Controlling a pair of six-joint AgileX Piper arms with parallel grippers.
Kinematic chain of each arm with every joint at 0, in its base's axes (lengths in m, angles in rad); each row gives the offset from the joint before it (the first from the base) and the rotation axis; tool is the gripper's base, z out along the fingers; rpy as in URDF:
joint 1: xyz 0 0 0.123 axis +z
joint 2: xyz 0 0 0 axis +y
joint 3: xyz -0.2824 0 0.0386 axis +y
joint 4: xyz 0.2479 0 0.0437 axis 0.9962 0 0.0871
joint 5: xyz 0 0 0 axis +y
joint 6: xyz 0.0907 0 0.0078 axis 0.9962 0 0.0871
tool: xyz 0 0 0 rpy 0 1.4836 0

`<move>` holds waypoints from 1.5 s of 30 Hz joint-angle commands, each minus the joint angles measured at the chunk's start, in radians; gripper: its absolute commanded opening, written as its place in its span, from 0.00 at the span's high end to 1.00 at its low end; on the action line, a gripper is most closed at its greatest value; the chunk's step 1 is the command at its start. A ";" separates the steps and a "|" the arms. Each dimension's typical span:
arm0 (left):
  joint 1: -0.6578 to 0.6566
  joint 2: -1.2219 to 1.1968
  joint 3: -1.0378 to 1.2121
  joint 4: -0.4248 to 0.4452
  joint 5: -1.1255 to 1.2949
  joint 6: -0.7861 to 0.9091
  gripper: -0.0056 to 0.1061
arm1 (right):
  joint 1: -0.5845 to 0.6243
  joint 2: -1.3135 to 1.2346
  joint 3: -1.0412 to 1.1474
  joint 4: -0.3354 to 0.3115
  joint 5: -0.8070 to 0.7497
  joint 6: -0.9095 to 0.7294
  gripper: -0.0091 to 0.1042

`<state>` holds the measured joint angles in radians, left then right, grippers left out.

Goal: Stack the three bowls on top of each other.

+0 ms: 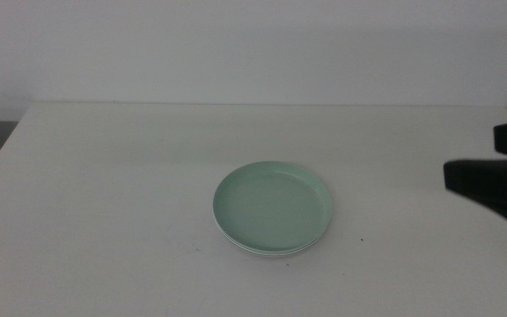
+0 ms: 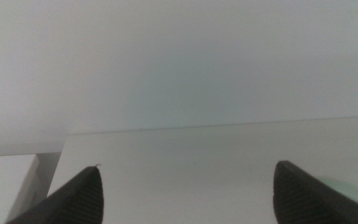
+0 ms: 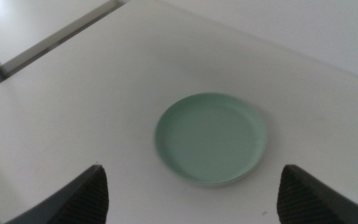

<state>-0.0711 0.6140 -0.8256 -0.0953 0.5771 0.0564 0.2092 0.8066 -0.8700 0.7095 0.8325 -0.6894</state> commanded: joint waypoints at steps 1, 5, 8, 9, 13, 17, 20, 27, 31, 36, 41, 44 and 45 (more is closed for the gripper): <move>0.002 -0.005 0.005 -0.007 -0.016 -0.001 0.11 | -0.024 -0.015 0.015 -0.008 -0.061 0.023 0.18; 0.002 -0.005 0.005 -0.007 -0.016 -0.001 0.11 | -0.048 -0.081 0.078 -0.103 -0.237 0.129 0.10; 0.002 -0.005 0.005 -0.007 -0.016 -0.001 0.11 | -0.048 -0.161 0.135 -0.239 -0.386 0.237 0.10; 0.002 -0.005 0.005 -0.007 -0.016 -0.001 0.11 | -0.048 -0.188 0.152 -0.301 -0.433 0.293 0.10; 0.002 -0.005 0.005 -0.007 -0.016 -0.001 0.11 | -0.050 -0.270 0.184 -0.564 -0.498 0.562 0.10; 0.002 -0.005 0.005 -0.007 -0.016 -0.001 0.11 | -0.053 -0.324 0.213 -0.759 -0.496 0.726 0.10; 0.002 -0.005 0.005 -0.007 -0.016 -0.001 0.11 | -0.084 -0.350 0.230 -0.780 -0.493 0.756 0.10; 0.002 -0.005 0.005 -0.007 -0.016 -0.001 0.11 | -0.209 -0.434 0.296 -0.702 -0.553 0.715 0.10; 0.002 -0.005 0.005 -0.007 -0.016 -0.001 0.11 | -0.220 -0.469 0.334 -0.702 -0.542 0.719 0.10; 0.002 -0.005 0.005 -0.007 -0.016 -0.001 0.11 | -0.220 -0.470 0.338 -0.698 -0.542 0.719 0.10; 0.002 -0.005 0.005 -0.007 -0.016 -0.001 0.11 | -0.220 -0.551 0.395 -0.695 -0.540 0.719 0.10; 0.002 -0.005 0.005 -0.007 -0.014 -0.001 0.11 | -0.220 -0.625 0.464 -0.693 -0.540 0.719 0.10; 0.002 -0.005 0.005 -0.010 -0.014 -0.001 0.11 | -0.220 -0.652 0.494 -0.693 -0.540 0.719 0.10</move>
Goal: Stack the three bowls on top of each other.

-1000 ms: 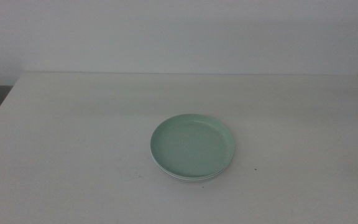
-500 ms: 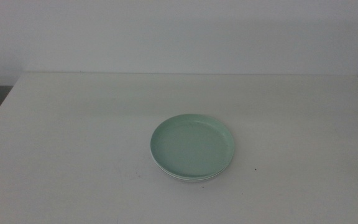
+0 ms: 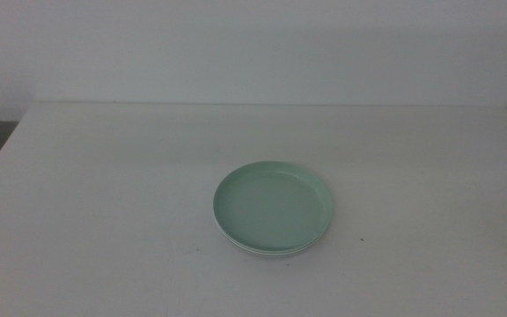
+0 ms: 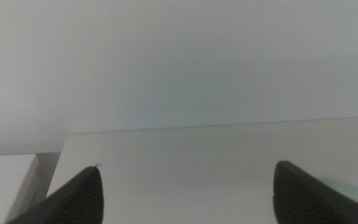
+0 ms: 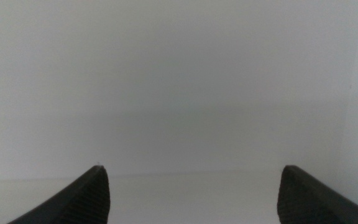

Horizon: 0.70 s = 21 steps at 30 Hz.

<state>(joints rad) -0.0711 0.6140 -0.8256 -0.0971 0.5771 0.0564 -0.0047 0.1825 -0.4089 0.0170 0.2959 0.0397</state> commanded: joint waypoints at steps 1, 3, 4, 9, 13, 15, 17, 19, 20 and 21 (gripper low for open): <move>0.002 -0.009 0.007 -0.007 -0.014 -0.001 0.11 | -0.006 -0.052 0.064 0.000 -0.003 -0.010 0.10; 0.002 -0.016 0.015 -0.007 -0.016 -0.001 0.11 | -0.006 -0.088 0.126 0.002 -0.003 -0.010 0.10; 0.002 -0.027 0.025 -0.012 -0.024 -0.001 0.11 | -0.006 -0.106 0.155 0.012 -0.003 -0.010 0.10; 0.002 -0.156 0.172 -0.037 -0.090 -0.001 0.11 | -0.006 -0.179 0.256 0.016 -0.005 -0.010 0.10; 0.002 -0.322 0.343 -0.038 -0.096 -0.001 0.11 | -0.006 -0.183 0.310 0.016 -0.005 -0.010 0.10; 0.002 -0.412 0.439 -0.038 -0.094 -0.001 0.11 | -0.006 -0.183 0.320 0.016 -0.007 -0.010 0.10; 0.002 -0.486 0.519 -0.038 -0.094 -0.001 0.11 | -0.006 -0.183 0.333 0.016 -0.012 -0.010 0.10; 0.002 -0.553 0.596 -0.038 -0.092 -0.001 0.11 | -0.006 -0.183 0.351 0.016 -0.014 -0.010 0.10; 0.002 -0.587 0.629 -0.038 -0.092 -0.001 0.11 | -0.006 -0.183 0.361 0.016 -0.014 -0.010 0.10; 0.002 -0.614 0.656 -0.038 -0.116 -0.001 0.11 | -0.006 -0.183 0.372 0.016 -0.014 -0.010 0.10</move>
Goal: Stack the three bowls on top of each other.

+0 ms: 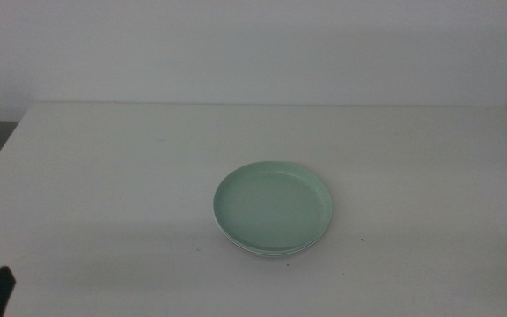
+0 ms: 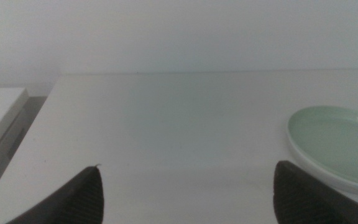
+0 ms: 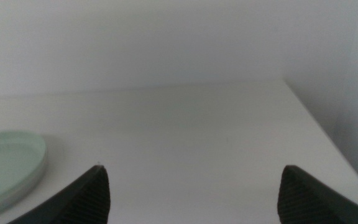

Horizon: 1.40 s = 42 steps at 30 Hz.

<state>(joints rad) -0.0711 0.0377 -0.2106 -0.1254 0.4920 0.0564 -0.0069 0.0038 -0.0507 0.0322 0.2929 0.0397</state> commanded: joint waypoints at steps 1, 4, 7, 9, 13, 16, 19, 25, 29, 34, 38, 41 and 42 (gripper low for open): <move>0.002 -0.038 0.058 -0.010 -0.074 -0.004 0.11 | -0.004 -0.004 0.026 0.001 -0.011 -0.010 0.10; 0.002 -0.038 0.090 -0.005 -0.159 0.000 0.11 | -0.004 -0.004 0.051 0.001 -0.050 -0.010 0.10; 0.002 -0.038 0.106 -0.005 -0.168 0.000 0.11 | -0.004 -0.004 0.051 -0.003 -0.061 -0.010 0.10; 0.002 -0.038 0.130 -0.005 -0.181 0.000 0.11 | -0.004 -0.004 0.051 0.001 -0.061 -0.010 0.10; 0.002 -0.038 0.201 -0.005 -0.224 0.000 0.11 | -0.004 -0.004 0.051 0.001 -0.061 -0.010 0.10; 0.002 -0.038 0.211 -0.005 -0.224 0.000 0.11 | -0.004 -0.004 0.051 0.001 -0.061 -0.010 0.10; 0.002 -0.038 0.211 -0.003 -0.189 0.000 0.11 | -0.004 -0.004 0.051 0.001 -0.061 -0.010 0.10; 0.002 -0.038 0.211 0.109 -0.189 0.000 0.11 | -0.004 -0.004 0.051 0.001 -0.061 -0.010 0.10; 0.002 -0.038 0.211 0.119 -0.189 0.000 0.11 | -0.004 -0.004 0.051 0.001 -0.061 -0.010 0.10; 0.002 -0.038 0.211 0.079 -0.189 0.000 0.11 | -0.004 -0.004 0.051 0.001 -0.061 -0.010 0.10; 0.002 -0.038 0.211 0.072 -0.189 0.000 0.11 | -0.004 -0.004 0.051 0.001 -0.061 -0.010 0.10; 0.002 -0.038 0.211 0.069 -0.189 0.000 0.11 | -0.004 -0.004 0.051 0.001 -0.061 -0.010 0.10; 0.002 -0.038 0.211 0.069 -0.189 0.000 0.11 | -0.004 -0.004 0.051 0.001 -0.061 -0.010 0.10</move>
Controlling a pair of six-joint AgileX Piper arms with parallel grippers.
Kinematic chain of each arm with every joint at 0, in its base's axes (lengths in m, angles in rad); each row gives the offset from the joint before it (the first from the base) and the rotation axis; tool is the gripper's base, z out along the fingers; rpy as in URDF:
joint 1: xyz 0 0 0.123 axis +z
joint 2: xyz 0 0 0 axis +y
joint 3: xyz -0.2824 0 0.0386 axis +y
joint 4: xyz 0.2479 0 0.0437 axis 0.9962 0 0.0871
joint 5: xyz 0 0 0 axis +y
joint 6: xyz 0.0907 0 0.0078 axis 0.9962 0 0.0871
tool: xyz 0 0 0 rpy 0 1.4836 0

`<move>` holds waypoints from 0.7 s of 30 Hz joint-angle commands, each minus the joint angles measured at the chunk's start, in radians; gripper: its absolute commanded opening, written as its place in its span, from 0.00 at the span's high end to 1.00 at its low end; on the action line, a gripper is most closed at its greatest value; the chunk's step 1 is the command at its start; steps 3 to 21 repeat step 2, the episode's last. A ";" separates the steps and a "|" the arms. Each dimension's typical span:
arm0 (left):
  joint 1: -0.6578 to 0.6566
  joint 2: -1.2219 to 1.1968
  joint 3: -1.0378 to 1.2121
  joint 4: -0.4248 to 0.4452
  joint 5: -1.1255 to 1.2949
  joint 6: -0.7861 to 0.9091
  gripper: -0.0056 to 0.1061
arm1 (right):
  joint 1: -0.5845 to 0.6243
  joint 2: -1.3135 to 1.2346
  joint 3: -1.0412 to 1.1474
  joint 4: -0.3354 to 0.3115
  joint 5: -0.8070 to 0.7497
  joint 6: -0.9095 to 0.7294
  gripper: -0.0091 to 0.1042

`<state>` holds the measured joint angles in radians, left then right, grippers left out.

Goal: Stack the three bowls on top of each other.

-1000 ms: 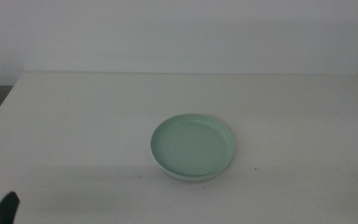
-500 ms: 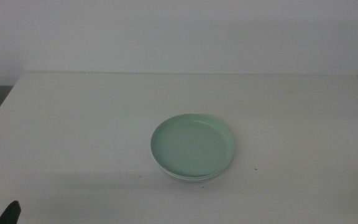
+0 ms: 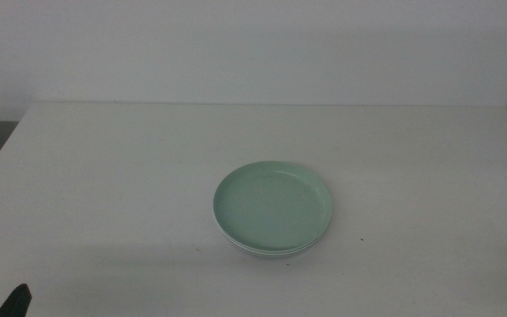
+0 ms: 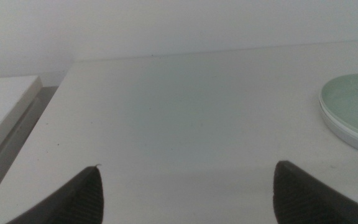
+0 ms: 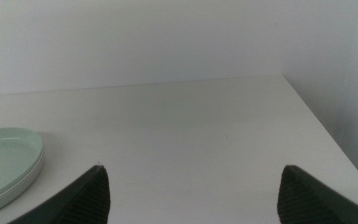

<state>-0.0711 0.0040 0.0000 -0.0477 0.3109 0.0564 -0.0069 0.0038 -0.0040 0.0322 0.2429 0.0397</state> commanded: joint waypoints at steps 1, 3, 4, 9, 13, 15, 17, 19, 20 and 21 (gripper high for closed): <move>0.002 -0.004 0.000 -0.009 -0.008 0.000 0.11 | -0.004 -0.004 0.004 0.001 -0.011 -0.010 0.10; 0.002 -0.004 0.000 -0.010 -0.008 0.000 0.11 | -0.004 -0.004 0.004 0.001 -0.011 -0.010 0.10; 0.002 -0.004 0.000 -0.010 -0.008 0.000 0.11 | -0.004 -0.004 0.004 0.001 -0.011 -0.010 0.10; 0.002 -0.004 0.000 -0.010 -0.008 0.000 0.11 | -0.004 -0.004 0.004 0.001 -0.011 -0.010 0.10; 0.002 -0.004 0.000 -0.010 -0.008 0.000 0.11 | -0.004 -0.004 0.004 0.001 -0.011 -0.010 0.10; 0.002 -0.004 0.000 -0.010 -0.008 0.000 0.11 | -0.004 -0.004 0.004 0.001 -0.011 -0.010 0.10; 0.002 -0.004 0.000 -0.010 -0.008 0.000 0.11 | -0.004 -0.004 0.004 0.001 -0.011 -0.010 0.10; 0.002 -0.004 0.000 -0.010 -0.008 0.000 0.11 | -0.004 -0.004 0.004 0.001 -0.011 -0.010 0.10; 0.002 -0.004 0.000 -0.010 -0.008 0.000 0.11 | -0.004 -0.004 0.004 0.001 -0.011 -0.010 0.10; 0.002 -0.004 0.000 -0.010 -0.008 0.000 0.11 | -0.004 -0.004 0.004 0.001 -0.011 -0.010 0.10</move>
